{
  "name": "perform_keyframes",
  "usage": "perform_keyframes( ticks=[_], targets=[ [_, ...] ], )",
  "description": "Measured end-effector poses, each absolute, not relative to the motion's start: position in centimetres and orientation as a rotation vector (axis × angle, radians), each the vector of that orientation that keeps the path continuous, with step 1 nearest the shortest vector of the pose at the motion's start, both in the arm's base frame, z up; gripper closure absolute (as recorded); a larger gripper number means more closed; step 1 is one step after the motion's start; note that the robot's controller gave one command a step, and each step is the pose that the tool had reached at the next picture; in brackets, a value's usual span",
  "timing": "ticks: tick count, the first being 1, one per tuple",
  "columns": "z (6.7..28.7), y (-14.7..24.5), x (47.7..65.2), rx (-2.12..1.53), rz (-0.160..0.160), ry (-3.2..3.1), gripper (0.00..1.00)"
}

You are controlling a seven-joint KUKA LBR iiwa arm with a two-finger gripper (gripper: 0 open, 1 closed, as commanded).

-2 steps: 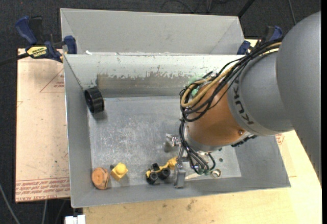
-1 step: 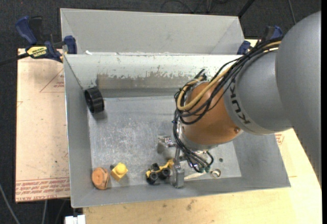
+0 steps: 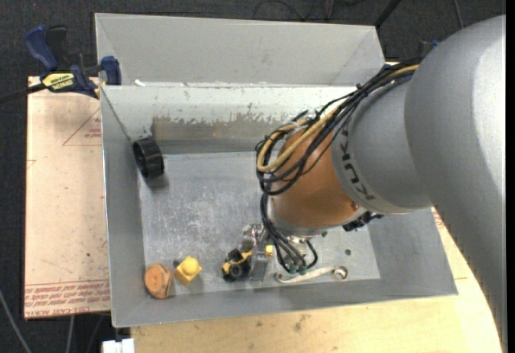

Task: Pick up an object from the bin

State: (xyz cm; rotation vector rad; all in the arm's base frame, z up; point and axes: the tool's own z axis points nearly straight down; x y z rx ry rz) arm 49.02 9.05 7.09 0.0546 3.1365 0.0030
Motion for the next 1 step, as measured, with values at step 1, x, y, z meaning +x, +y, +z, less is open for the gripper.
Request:
perform_keyframes(
  ticks=[1],
  targets=[
    [7.09,9.05,49.02,0.055,0.003,3.136,1.0]
  ],
)
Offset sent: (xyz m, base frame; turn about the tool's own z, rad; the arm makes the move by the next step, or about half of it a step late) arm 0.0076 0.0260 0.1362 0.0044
